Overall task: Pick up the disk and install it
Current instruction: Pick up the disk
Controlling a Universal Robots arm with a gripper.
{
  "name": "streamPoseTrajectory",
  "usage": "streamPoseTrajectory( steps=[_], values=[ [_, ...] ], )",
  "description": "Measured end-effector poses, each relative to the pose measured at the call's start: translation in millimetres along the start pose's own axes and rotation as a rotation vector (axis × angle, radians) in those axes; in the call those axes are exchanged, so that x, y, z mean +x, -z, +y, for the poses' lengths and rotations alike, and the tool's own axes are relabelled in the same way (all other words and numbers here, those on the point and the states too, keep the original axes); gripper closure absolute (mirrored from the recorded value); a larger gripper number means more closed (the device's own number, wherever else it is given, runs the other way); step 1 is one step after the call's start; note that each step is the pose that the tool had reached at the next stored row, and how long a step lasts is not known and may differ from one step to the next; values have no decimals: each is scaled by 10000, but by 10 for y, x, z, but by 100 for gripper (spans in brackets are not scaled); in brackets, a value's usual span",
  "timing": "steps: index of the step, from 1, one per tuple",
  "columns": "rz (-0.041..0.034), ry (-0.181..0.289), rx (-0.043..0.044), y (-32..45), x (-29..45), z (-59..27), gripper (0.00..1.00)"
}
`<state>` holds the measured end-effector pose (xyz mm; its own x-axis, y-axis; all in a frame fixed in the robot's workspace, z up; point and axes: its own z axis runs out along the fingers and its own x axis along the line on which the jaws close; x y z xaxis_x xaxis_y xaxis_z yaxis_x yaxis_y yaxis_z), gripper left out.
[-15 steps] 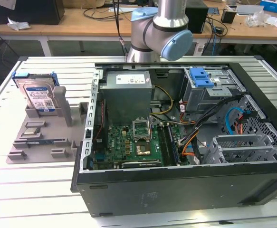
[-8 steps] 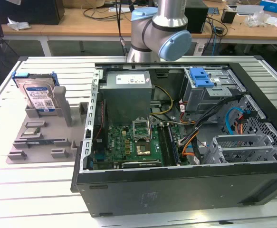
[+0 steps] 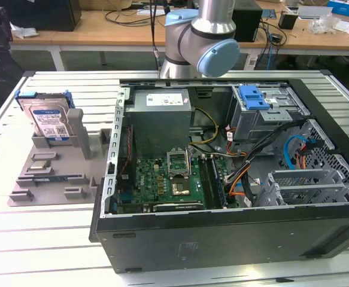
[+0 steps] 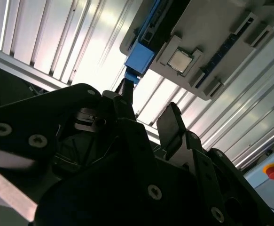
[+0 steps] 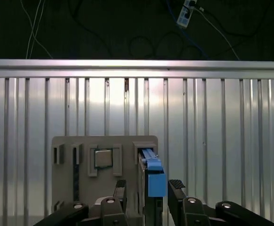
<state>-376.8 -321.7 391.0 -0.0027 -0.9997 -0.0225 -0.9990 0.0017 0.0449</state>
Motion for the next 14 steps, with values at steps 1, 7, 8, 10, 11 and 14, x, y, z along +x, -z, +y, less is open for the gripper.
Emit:
streamPoseTrajectory(
  steps=[1, 7, 8, 10, 11, 14],
  values=[
    [0, 0, -1, -1, -31, -5, 52],
    [3, -1, -1, -10, -218, -45, 52],
    [8, 0, -1, -13, -250, -57, 52],
    [16, 0, 0, -20, -298, -81, 52],
    [20, 0, -1, -25, -318, -93, 52],
    [35, -2, -2, -59, -374, -133, 52]
  ],
)
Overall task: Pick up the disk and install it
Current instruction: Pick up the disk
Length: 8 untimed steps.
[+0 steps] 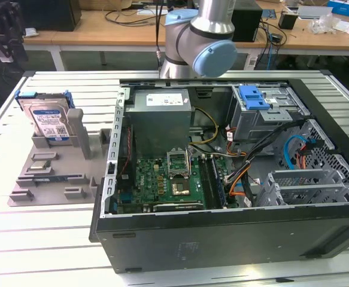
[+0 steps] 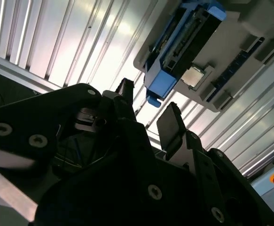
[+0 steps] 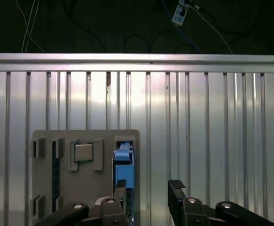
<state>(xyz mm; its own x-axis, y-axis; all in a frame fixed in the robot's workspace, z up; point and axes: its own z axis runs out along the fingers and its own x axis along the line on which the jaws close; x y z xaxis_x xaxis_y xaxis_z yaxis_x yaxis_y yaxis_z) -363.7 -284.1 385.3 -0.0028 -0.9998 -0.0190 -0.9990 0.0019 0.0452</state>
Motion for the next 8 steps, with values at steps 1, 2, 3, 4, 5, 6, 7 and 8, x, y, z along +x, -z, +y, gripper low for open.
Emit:
streamPoseTrajectory(
  steps=[1, 2, 3, 4, 5, 6, 7, 8],
  values=[
    [9, 1, 3, -41, -4, -7, 52],
    [12, 2, 0, -50, -3, -8, 52],
    [14, 1, -1, -55, 2, -8, 52],
    [16, 0, 0, -64, 33, -8, 52],
    [23, 3, 0, -70, 83, -9, 52],
    [33, 6, 1, -76, 137, -9, 52],
    [39, 8, 0, -82, 169, -10, 52],
    [40, 9, 2, -89, 182, -13, 52]
  ],
)
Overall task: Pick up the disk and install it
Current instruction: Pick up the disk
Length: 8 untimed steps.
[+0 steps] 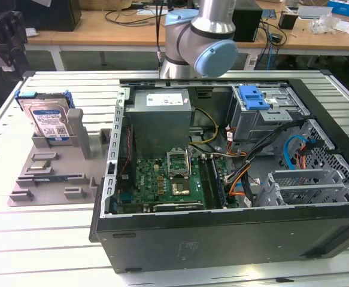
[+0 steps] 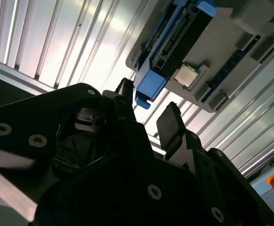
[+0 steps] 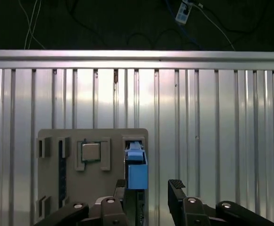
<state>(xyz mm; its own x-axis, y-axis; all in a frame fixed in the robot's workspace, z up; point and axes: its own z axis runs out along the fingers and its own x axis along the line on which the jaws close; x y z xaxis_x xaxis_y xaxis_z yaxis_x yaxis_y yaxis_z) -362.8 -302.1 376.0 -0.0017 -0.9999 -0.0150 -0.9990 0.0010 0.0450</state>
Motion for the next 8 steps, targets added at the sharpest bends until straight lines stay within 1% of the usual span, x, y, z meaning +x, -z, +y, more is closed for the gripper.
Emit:
streamPoseTrajectory(
  steps=[5, 8],
  values=[
    [20, 7, -2, -24, 9, -81, 52],
    [25, 15, -2, -66, 9, -98, 52]
  ],
)
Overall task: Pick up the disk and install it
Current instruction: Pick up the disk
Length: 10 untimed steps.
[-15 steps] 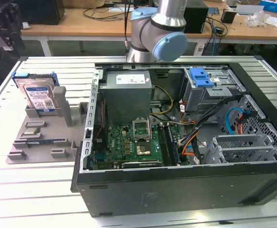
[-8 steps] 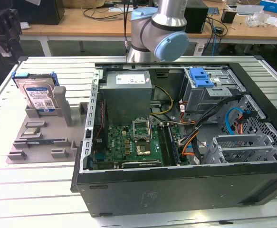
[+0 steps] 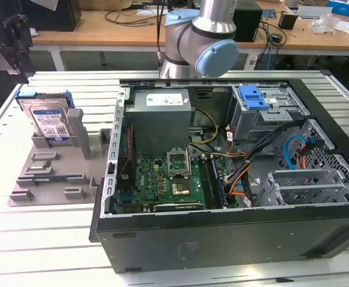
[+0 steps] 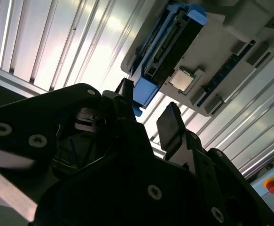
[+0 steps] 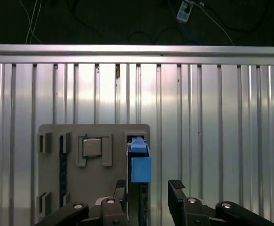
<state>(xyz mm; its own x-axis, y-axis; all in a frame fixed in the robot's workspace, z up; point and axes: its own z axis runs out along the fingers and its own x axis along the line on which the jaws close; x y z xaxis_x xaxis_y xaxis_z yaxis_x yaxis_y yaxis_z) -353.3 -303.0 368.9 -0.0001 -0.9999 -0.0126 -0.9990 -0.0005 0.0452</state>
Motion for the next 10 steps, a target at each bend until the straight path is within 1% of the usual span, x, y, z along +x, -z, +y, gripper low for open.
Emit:
streamPoseTrajectory(
  steps=[2, 3, 10],
  values=[
    [0, 4, -1, -37, 1, -4, 52],
    [0, 9, -2, -72, 1, -6, 52],
    [1, 32, -6, -212, 3, -12, 52]
  ],
)
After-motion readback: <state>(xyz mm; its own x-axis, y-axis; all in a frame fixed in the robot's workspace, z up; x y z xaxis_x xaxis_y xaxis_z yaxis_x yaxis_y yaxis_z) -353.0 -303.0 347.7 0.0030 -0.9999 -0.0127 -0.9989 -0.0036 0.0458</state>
